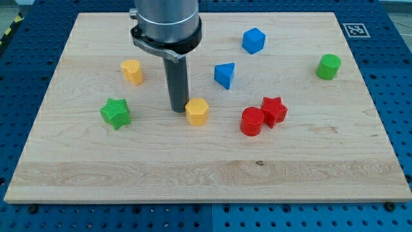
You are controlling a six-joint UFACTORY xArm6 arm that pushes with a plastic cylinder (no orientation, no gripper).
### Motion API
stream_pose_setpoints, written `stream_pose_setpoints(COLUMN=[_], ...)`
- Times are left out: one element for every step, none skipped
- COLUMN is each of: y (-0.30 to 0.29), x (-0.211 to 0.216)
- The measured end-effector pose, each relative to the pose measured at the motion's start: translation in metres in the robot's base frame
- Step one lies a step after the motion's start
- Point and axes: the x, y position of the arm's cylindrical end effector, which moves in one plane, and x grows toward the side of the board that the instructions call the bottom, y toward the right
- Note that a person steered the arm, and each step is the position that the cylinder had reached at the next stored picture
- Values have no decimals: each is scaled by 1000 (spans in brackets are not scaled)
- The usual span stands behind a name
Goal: Touch the bottom of yellow hexagon
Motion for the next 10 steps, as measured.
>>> stream_pose_setpoints(y=[16,17,25,30,30,30,30,30,30,36], x=[22,53,81,83,76,65,64,60,54,51])
